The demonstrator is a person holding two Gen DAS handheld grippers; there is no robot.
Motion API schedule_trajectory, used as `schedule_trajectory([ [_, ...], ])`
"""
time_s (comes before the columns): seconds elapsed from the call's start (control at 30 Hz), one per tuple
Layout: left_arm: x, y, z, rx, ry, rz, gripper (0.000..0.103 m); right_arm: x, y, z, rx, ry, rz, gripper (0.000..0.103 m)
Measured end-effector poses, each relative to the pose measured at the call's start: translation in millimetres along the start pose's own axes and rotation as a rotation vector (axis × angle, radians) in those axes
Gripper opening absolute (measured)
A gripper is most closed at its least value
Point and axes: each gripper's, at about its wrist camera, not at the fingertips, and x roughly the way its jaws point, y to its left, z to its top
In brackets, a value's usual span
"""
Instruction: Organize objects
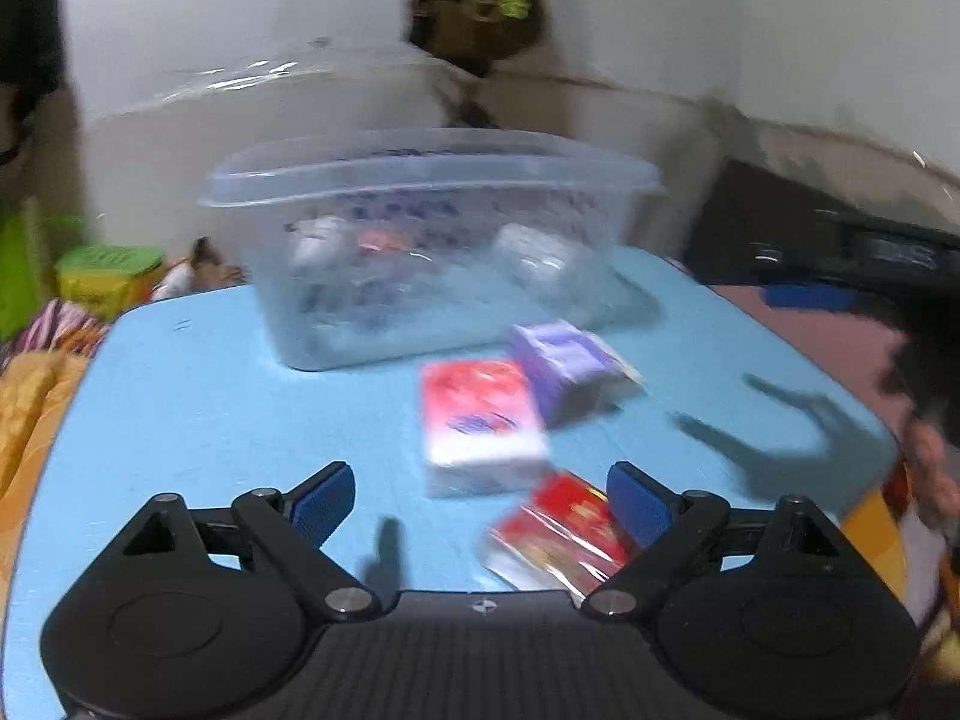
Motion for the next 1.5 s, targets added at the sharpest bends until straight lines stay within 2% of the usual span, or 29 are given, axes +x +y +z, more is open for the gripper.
schedule_trajectory([
  [0.1, -6, -17, -8, 0.071, -0.021, -0.029, 0.093, 3, -6, -4, 0.019, 0.021, -0.001, 0.103],
  [0.23, 4, -35, -17, 0.130, 0.004, -0.021, 0.093, 5, -4, -7, 0.029, 0.041, 0.017, 0.103],
  [0.37, 15, -34, -22, 0.137, 0.037, -0.001, 0.093, 2, 4, -14, -0.007, 0.035, 0.032, 0.103],
  [0.5, 22, -21, -23, 0.111, 0.054, -0.056, 0.092, 8, 8, -22, -0.016, 0.059, 0.095, 0.102],
  [0.53, 22, -19, -24, 0.107, 0.046, -0.058, 0.086, 10, 9, -23, -0.023, 0.064, 0.095, 0.101],
  [0.6, 19, -17, -25, 0.121, 0.025, -0.053, 0.077, 16, 13, -26, -0.050, 0.072, 0.078, 0.094],
  [0.63, 18, -17, -25, 0.129, 0.025, -0.049, 0.077, 18, 15, -26, -0.060, 0.077, 0.067, 0.092],
  [0.7, 16, -16, -25, 0.136, 0.020, -0.045, 0.077, 24, 14, -27, -0.069, 0.091, 0.021, 0.079],
  [0.73, 15, -15, -26, 0.138, 0.018, -0.045, 0.077, 26, 11, -27, -0.060, 0.098, 0.006, 0.076],
  [0.8, 13, -12, -26, 0.137, 0.019, -0.046, 0.077, 31, -1, -26, 0.000, 0.111, -0.014, 0.064],
  [0.9, 14, -6, -25, 0.119, 0.025, -0.050, 0.077, 39, -19, -25, 0.094, 0.138, -0.037, 0.056],
  [1.0, 15, -2, -25, 0.109, 0.027, -0.055, 0.077, 53, -15, -23, 0.082, 0.178, -0.043, 0.055],
  [1.13, 15, -1, -25, 0.111, 0.027, -0.053, 0.077, 62, 6, -20, 0.033, 0.168, -0.017, 0.055],
  [1.27, 15, -1, -24, 0.110, 0.029, -0.057, 0.077, 75, 24, -20, -0.067, 0.171, -0.080, 0.055],
  [1.33, 15, 0, -25, 0.112, 0.027, -0.059, 0.078, 80, 26, -22, -0.088, 0.191, -0.089, 0.053],
  [1.37, 15, 0, -25, 0.113, 0.025, -0.060, 0.078, 80, 28, -22, -0.108, 0.187, -0.094, 0.046],
  [1.4, 15, 0, -25, 0.113, 0.024, -0.061, 0.078, 79, 30, -23, -0.129, 0.188, -0.107, 0.043],
  [1.5, 15, -1, -26, 0.118, 0.016, -0.066, 0.078, 67, 31, -22, -0.166, 0.171, -0.103, 0.042],
])
